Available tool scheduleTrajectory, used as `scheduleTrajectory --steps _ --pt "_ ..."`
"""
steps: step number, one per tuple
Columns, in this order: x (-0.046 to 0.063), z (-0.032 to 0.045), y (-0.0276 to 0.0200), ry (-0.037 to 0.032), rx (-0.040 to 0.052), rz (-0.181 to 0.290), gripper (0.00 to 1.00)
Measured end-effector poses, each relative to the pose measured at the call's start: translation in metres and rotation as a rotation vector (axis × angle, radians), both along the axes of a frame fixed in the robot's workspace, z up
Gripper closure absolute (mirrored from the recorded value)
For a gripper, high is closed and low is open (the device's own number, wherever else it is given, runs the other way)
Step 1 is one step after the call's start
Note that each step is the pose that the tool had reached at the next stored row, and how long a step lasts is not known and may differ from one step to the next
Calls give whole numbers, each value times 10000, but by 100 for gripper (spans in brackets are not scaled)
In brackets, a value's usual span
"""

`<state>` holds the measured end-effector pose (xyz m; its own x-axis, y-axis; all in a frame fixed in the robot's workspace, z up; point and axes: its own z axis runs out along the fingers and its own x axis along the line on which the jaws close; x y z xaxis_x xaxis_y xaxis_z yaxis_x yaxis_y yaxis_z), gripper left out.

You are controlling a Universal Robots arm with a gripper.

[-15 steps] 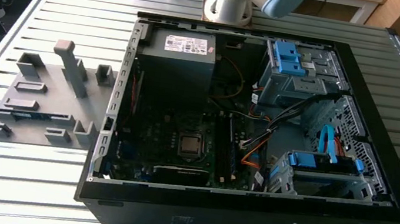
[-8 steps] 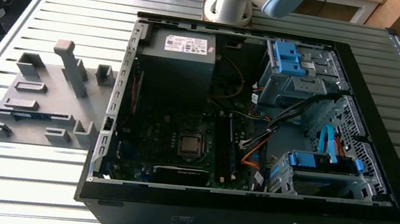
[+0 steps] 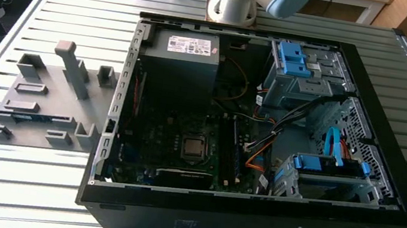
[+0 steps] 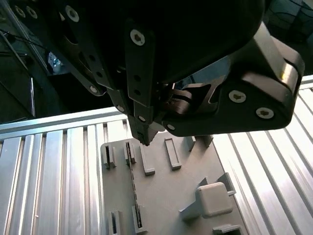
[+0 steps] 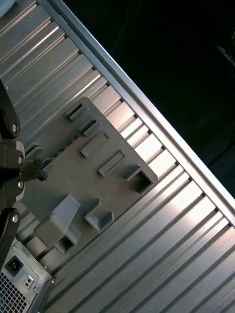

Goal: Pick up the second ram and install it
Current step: 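Pick up the second ram and move it above second insertion slot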

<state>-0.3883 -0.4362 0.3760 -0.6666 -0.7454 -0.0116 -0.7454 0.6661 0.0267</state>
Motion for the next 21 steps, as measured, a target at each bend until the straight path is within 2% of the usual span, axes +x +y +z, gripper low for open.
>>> scheduleTrajectory --steps 21 --pt "0 -5 -5 1 0 2190 89"
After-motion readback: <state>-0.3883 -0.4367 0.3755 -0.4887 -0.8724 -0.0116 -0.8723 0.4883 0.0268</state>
